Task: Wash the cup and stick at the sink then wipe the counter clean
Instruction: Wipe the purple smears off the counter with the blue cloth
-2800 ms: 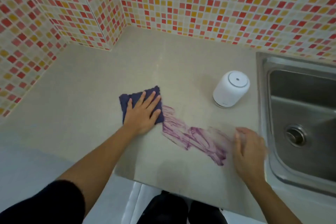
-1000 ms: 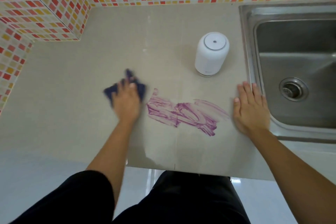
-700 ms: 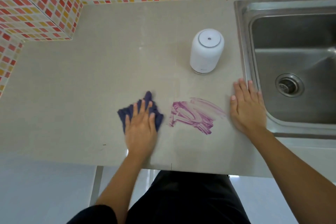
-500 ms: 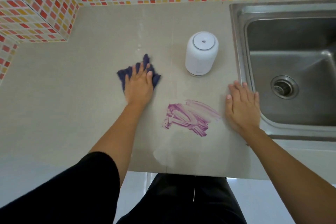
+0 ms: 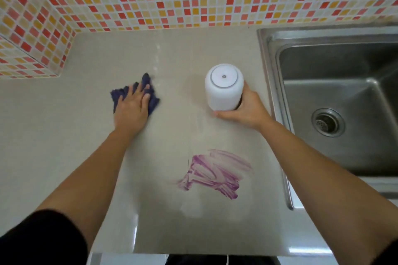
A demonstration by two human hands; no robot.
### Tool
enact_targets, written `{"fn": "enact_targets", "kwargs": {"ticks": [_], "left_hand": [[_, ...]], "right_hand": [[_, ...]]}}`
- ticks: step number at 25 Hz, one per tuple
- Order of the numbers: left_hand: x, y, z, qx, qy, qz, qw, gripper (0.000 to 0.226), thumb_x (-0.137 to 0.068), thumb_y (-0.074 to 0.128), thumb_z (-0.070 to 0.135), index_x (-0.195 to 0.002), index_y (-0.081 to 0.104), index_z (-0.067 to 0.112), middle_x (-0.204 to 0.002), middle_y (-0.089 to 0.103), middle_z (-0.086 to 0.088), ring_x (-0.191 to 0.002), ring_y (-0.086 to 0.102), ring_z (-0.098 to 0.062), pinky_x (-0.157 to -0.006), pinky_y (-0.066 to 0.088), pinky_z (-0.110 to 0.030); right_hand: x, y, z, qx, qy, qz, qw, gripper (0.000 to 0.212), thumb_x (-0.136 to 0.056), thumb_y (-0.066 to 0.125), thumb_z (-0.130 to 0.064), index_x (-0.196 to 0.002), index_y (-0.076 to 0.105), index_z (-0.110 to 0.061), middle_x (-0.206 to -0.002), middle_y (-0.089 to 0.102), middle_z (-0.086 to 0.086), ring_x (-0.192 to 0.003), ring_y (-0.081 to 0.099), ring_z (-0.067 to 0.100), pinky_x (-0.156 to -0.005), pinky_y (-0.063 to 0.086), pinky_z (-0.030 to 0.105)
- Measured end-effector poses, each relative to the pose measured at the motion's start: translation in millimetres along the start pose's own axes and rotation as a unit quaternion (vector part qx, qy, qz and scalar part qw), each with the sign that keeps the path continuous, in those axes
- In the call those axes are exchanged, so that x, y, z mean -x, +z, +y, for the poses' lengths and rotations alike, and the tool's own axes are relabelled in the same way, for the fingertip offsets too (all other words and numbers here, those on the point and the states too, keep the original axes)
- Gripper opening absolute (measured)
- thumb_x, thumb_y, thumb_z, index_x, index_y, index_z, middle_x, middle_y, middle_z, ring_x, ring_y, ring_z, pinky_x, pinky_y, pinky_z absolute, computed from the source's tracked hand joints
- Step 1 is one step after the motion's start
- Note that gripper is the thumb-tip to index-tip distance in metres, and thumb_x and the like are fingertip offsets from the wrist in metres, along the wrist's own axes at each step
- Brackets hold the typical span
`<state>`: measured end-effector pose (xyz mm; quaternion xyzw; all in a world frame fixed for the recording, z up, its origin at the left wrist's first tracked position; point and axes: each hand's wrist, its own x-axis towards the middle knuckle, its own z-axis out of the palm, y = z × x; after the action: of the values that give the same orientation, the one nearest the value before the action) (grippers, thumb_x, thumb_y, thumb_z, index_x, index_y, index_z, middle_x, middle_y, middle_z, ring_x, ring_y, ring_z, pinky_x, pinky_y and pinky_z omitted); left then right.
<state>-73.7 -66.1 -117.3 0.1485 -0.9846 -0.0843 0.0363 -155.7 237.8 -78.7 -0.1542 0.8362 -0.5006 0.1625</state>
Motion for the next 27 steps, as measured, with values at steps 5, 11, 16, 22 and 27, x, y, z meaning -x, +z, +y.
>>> {"fn": "enact_targets", "kwargs": {"ticks": [5, 11, 16, 22, 27], "left_hand": [[-25, 16, 79, 0.027, 0.166, -0.040, 0.985, 0.047, -0.100, 0.023, 0.032, -0.138, 0.044, 0.017, -0.144, 0.045, -0.008, -0.133, 0.037, -0.027, -0.106, 0.030, -0.045], [37, -3, -1, 0.017, 0.264, -0.085, 0.961, 0.048, -0.096, 0.015, 0.054, -0.142, 0.029, 0.044, -0.148, 0.039, 0.004, -0.140, 0.023, -0.011, -0.112, 0.018, -0.038], [-59, 16, 88, -0.034, 0.087, -0.086, 0.992, 0.060, -0.088, 0.020, 0.065, -0.145, 0.015, 0.047, -0.158, 0.007, 0.014, -0.147, 0.002, -0.020, -0.112, 0.003, -0.060], [25, 27, 165, -0.028, 0.357, -0.111, 0.927, 0.059, -0.088, 0.017, 0.066, -0.144, 0.018, 0.046, -0.156, 0.014, 0.015, -0.146, 0.006, -0.018, -0.112, 0.004, -0.058], [-10, 10, 88, -0.023, 0.265, -0.112, 0.957, 0.061, -0.083, 0.009, 0.074, -0.140, 0.011, 0.053, -0.154, 0.010, 0.020, -0.145, 0.006, -0.015, -0.112, 0.012, -0.061]], "right_hand": [[-28, -37, -21, -0.057, -0.041, 0.121, 0.990, 0.089, -0.054, 0.089, -0.026, -0.130, 0.045, -0.011, -0.121, 0.058, -0.003, -0.108, 0.053, 0.000, -0.086, 0.039, 0.004], [-43, -75, -30, -0.048, -0.068, 0.091, 0.992, 0.079, -0.060, 0.087, -0.014, -0.128, 0.046, -0.007, -0.114, 0.057, -0.006, -0.095, 0.052, -0.021, -0.079, 0.040, 0.002], [-48, -79, -31, -0.039, -0.092, 0.094, 0.990, 0.076, -0.057, 0.087, -0.029, -0.122, 0.048, -0.024, -0.112, 0.058, -0.018, -0.102, 0.053, -0.014, -0.080, 0.043, 0.006], [-54, -84, -36, -0.015, -0.100, 0.089, 0.991, 0.085, -0.061, 0.086, -0.033, -0.131, 0.040, -0.021, -0.117, 0.053, -0.018, -0.106, 0.049, -0.013, -0.082, 0.045, 0.007], [-48, -92, -27, -0.024, -0.094, 0.108, 0.989, 0.093, -0.056, 0.086, -0.042, -0.134, 0.039, -0.022, -0.125, 0.056, -0.010, -0.113, 0.053, 0.002, -0.092, 0.050, 0.027]]}}
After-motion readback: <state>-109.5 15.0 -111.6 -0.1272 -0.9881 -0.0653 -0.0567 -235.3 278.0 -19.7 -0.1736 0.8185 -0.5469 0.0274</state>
